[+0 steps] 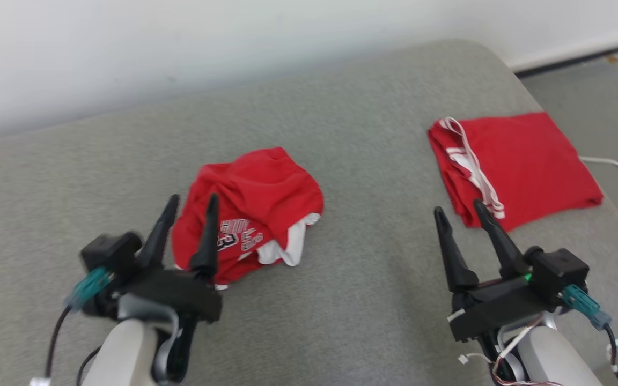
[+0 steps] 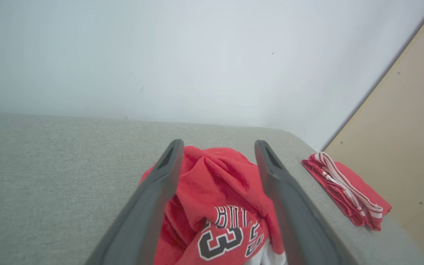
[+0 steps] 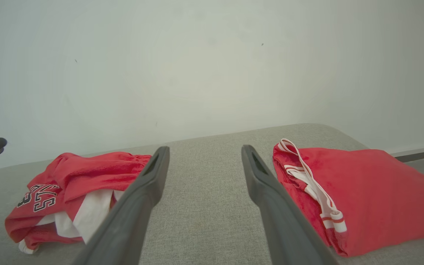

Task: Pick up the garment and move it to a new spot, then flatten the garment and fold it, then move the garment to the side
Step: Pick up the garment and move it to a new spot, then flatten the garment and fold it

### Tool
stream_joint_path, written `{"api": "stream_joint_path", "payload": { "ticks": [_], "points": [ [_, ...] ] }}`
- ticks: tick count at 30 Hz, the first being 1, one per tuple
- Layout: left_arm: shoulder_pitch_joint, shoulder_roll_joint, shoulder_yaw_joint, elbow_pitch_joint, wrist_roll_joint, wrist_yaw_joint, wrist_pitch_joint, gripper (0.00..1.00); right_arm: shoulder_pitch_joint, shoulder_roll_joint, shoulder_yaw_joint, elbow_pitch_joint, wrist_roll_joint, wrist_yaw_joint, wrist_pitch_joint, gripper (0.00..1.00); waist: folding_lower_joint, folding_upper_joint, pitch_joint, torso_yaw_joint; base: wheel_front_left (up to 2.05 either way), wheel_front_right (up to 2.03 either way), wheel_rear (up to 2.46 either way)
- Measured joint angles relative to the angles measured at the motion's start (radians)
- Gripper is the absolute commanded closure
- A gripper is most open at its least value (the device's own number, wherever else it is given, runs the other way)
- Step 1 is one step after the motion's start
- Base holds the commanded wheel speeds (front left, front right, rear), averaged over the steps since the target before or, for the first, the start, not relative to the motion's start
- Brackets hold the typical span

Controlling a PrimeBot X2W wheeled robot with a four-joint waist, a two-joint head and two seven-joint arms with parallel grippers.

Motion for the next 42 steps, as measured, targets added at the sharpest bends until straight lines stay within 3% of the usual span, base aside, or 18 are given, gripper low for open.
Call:
{"api": "stream_joint_path", "payload": {
  "ticks": [4, 11, 21, 28, 42],
  "points": [
    [0.084, 0.024, 0.043, -0.054, 0.006, 0.004, -0.066, 0.0, 0.033, -0.011, -0.041, 0.0, -0.004, 0.0, 0.0, 0.0, -0.0001, 0.0, -0.036, 0.042, 0.0, 0.0, 0.0],
    [0.27, 0.046, 0.157, -0.209, 0.081, 0.033, -0.079, 0.0, 0.103, -0.025, -0.086, 0.002, -0.007, 0.0, 0.008, 0.0, -0.0001, -0.0001, -0.1, 0.119, 0.0, 0.0, 0.0],
    [0.501, 0.029, 0.239, -0.29, 0.188, 0.015, -0.081, 0.0, 0.184, -0.023, -0.118, 0.01, -0.007, 0.0, 0.023, 0.0, -0.0002, -0.0001, -0.174, 0.203, 0.0, 0.0, 0.0],
    [0.566, 0.008, 0.292, -0.316, 0.219, 0.006, -0.081, 0.0, 0.209, -0.019, -0.122, 0.028, -0.007, 0.0, 0.023, 0.0, -0.0003, -0.0002, -0.209, 0.22, 0.0, 0.0, 0.0],
    [0.573, -0.018, 0.305, -0.314, 0.245, -0.012, -0.081, 0.0, 0.212, -0.01, -0.112, 0.032, -0.009, 0.0, 0.022, 0.0, -0.0002, -0.0001, -0.199, 0.216, 0.0, 0.0, 0.0]
  ]
}}
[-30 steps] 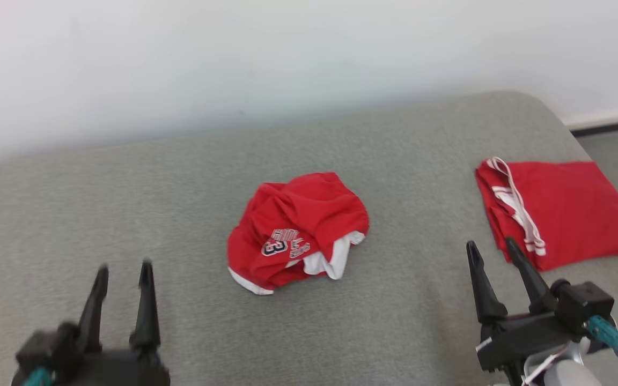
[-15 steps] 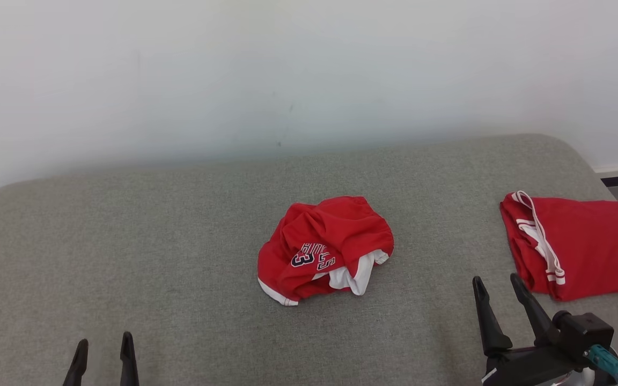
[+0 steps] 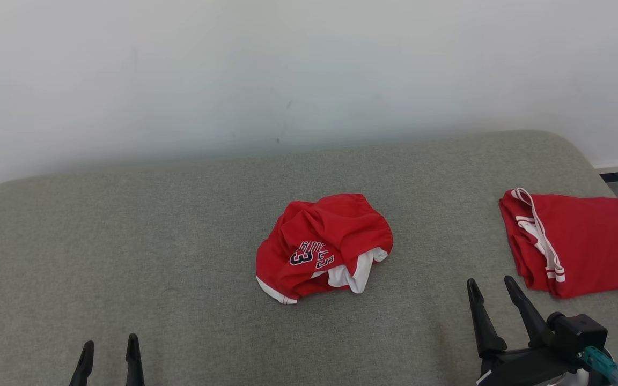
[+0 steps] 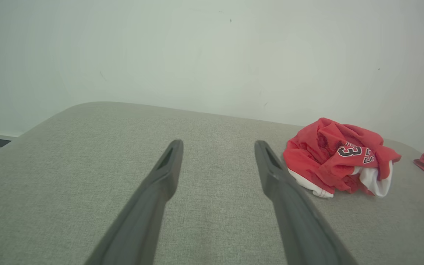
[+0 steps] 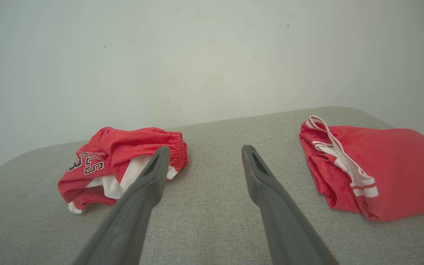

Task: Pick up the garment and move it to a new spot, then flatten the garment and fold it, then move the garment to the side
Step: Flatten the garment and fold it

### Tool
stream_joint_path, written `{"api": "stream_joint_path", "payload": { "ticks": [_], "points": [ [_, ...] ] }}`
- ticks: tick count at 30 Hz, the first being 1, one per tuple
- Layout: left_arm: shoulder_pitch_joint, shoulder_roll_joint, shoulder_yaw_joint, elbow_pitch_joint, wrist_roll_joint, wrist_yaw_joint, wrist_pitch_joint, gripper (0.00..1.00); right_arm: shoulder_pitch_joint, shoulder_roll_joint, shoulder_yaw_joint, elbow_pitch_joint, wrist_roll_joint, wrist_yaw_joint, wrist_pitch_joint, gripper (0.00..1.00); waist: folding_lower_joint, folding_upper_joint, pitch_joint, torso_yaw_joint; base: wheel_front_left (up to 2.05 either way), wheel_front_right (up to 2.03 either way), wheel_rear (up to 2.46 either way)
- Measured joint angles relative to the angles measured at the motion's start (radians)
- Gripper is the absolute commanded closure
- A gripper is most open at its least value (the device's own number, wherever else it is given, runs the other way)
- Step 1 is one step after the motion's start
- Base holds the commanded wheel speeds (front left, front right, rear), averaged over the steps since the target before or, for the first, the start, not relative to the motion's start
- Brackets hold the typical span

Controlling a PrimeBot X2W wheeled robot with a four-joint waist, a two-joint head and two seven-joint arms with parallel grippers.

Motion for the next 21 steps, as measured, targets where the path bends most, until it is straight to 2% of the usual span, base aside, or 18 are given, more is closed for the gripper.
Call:
{"api": "stream_joint_path", "payload": {
  "ticks": [21],
  "points": [
    [-0.002, -0.007, -0.006, -0.003, 0.003, -0.004, 0.0, 0.0, -0.009, 0.003, 0.02, -0.005, 0.003, 0.0, -0.003, 0.0, 0.0001, 0.0, 0.016, 0.001, 0.0, 0.0, 0.0]
  ]
}}
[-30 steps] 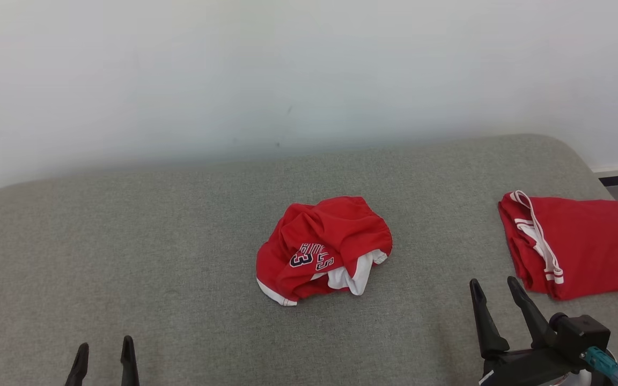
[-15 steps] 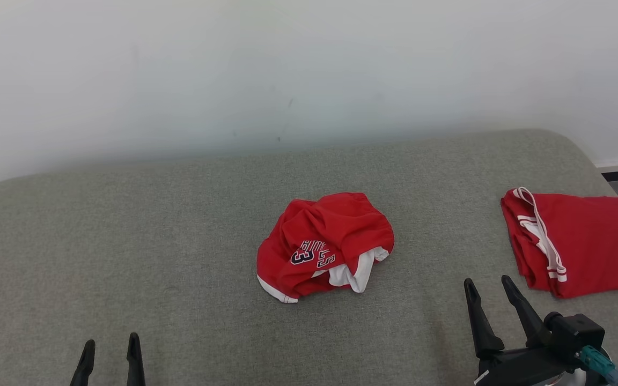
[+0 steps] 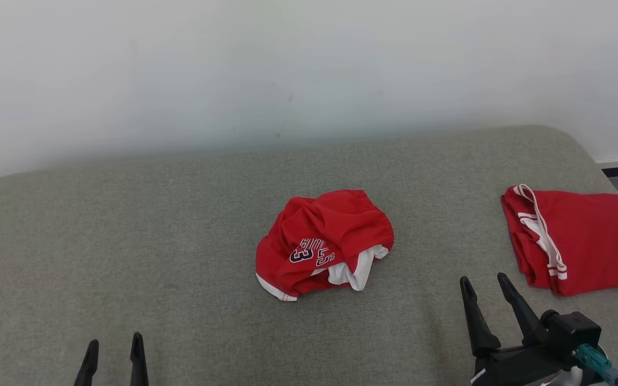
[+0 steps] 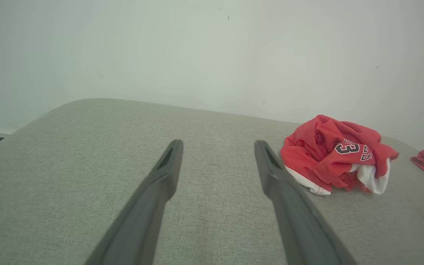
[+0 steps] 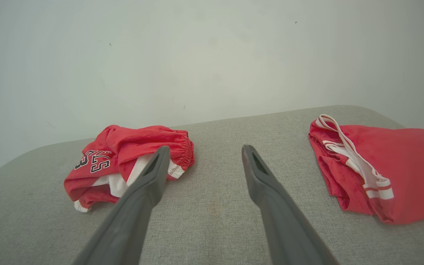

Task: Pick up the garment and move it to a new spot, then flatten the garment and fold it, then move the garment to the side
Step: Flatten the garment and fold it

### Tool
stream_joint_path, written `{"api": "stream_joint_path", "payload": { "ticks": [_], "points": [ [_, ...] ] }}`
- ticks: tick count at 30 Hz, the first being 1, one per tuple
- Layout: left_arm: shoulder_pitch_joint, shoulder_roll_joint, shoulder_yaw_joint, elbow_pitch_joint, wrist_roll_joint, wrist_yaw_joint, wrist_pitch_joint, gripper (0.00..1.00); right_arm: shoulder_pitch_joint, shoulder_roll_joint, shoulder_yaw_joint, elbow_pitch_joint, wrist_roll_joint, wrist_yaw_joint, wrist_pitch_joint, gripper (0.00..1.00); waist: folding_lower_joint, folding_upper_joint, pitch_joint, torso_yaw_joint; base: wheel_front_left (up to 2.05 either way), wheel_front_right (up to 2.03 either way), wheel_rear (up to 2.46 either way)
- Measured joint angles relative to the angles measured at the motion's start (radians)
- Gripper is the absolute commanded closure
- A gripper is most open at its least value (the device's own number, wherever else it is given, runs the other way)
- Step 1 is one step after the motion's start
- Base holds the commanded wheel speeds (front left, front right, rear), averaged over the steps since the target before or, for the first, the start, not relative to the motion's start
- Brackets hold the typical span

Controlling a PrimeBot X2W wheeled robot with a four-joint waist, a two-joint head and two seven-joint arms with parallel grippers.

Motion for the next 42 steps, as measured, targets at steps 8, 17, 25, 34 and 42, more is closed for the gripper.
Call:
{"api": "stream_joint_path", "payload": {
  "ticks": [8, 17, 25, 34, 42],
  "points": [
    [-0.078, -0.001, -0.036, 0.122, -0.039, 0.021, 0.004, 0.0, -0.031, 0.002, 0.036, -0.001, 0.002, 0.0, 0.003, 0.0, 0.0, 0.0, 0.008, -0.032, 0.0, 0.0, 0.0],
    [-0.318, -0.001, -0.072, 0.364, -0.091, 0.026, 0.158, 0.0, -0.1, 0.003, 0.11, -0.001, 0.017, 0.0, 0.003, 0.0, 0.0, 0.0001, 0.04, -0.126, 0.0, 0.0, 0.0],
    [-0.495, 0.02, -0.061, 0.528, -0.128, 0.029, 0.228, 0.0, -0.15, 0.031, 0.155, 0.012, 0.033, 0.0, -0.011, 0.0, 0.0001, 0.0001, 0.102, -0.217, 0.0, 0.0, 0.0],
    [-0.574, 0.02, -0.076, 0.666, -0.145, 0.021, 0.255, 0.0, -0.17, 0.027, 0.149, 0.02, 0.034, 0.0, -0.018, 0.0, 0.0002, 0.0001, 0.172, -0.29, 0.0, 0.0, 0.0],
    [-0.607, 0.033, -0.098, 0.75, -0.13, 0.035, 0.265, 1.0, -0.169, 0.026, 0.139, 0.012, 0.035, 0.0, -0.02, 0.0, 0.0, 0.0, 0.185, -0.31, 0.0, 0.0, 0.0]
  ]
}}
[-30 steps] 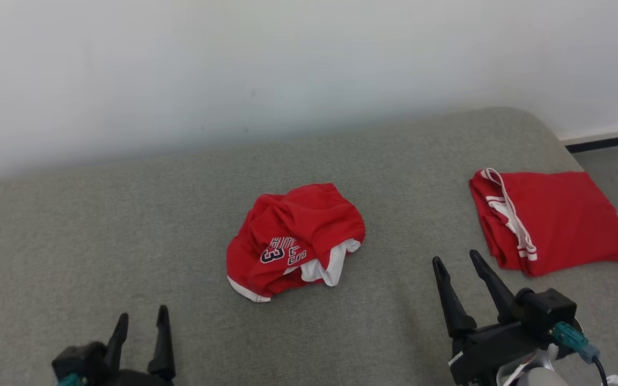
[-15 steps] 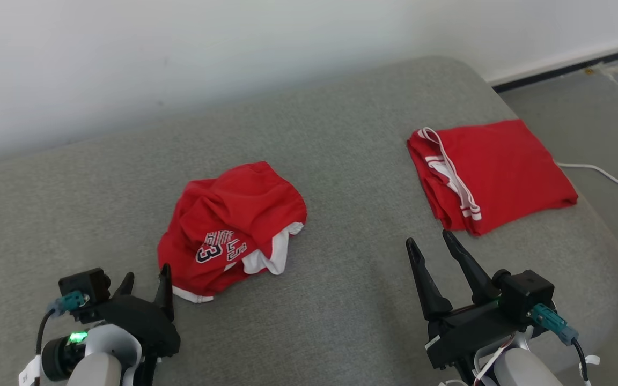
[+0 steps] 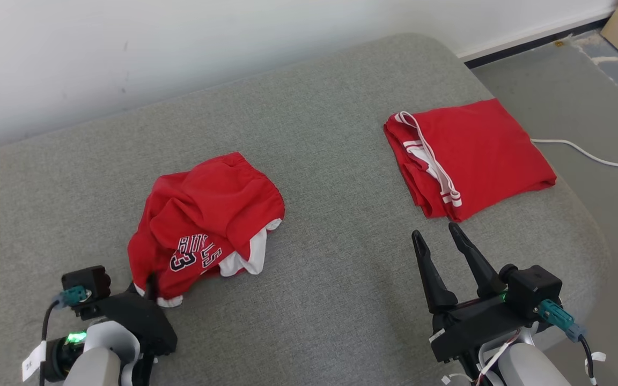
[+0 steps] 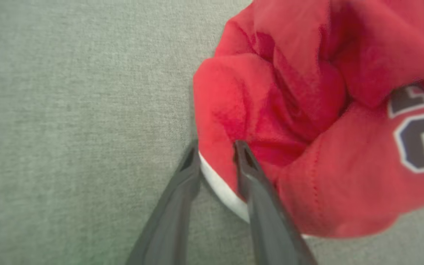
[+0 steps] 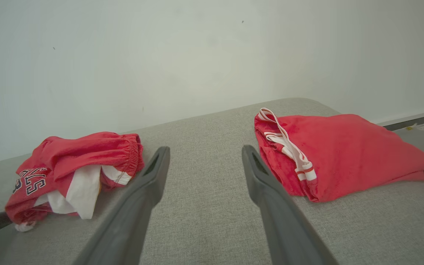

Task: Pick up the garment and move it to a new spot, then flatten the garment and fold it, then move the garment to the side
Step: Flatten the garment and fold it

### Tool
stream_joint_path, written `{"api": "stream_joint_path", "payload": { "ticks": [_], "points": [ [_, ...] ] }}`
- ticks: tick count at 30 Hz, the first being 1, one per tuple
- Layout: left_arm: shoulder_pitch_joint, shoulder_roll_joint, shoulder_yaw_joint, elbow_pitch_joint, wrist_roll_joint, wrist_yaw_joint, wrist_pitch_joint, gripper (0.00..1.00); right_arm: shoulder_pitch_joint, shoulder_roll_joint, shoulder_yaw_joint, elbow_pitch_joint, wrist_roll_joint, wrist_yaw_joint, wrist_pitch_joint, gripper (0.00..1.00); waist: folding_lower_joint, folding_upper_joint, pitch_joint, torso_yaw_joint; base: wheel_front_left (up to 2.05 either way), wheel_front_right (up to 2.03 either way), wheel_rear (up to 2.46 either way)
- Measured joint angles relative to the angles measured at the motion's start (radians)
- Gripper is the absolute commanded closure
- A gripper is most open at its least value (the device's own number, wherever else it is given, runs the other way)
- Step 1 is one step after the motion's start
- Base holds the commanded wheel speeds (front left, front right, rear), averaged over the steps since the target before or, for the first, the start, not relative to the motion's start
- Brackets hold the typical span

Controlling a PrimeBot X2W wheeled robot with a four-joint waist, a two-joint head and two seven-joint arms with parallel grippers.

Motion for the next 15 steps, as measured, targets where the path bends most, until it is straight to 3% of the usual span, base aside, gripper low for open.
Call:
{"api": "stream_joint_path", "payload": {
  "ticks": [6, 15],
  "points": [
    [-0.003, -0.008, 0.035, -0.003, -0.015, 0.048, -0.147, 1.0, 0.012, -0.004, -0.012, -0.002, -0.003, 0.0, -0.002, 0.0, 0.0001, 0.0002, -0.015, 0.021, 0.0, 0.0, 0.0],
    [-0.063, -0.007, 0.035, -0.235, -0.003, 0.031, -0.256, 1.0, 0.028, -0.007, -0.013, 0.004, -0.004, 0.0, -0.002, 0.0, 0.0, 0.0001, -0.061, 0.066, 0.0, 0.0, 0.0]
  ]
}}
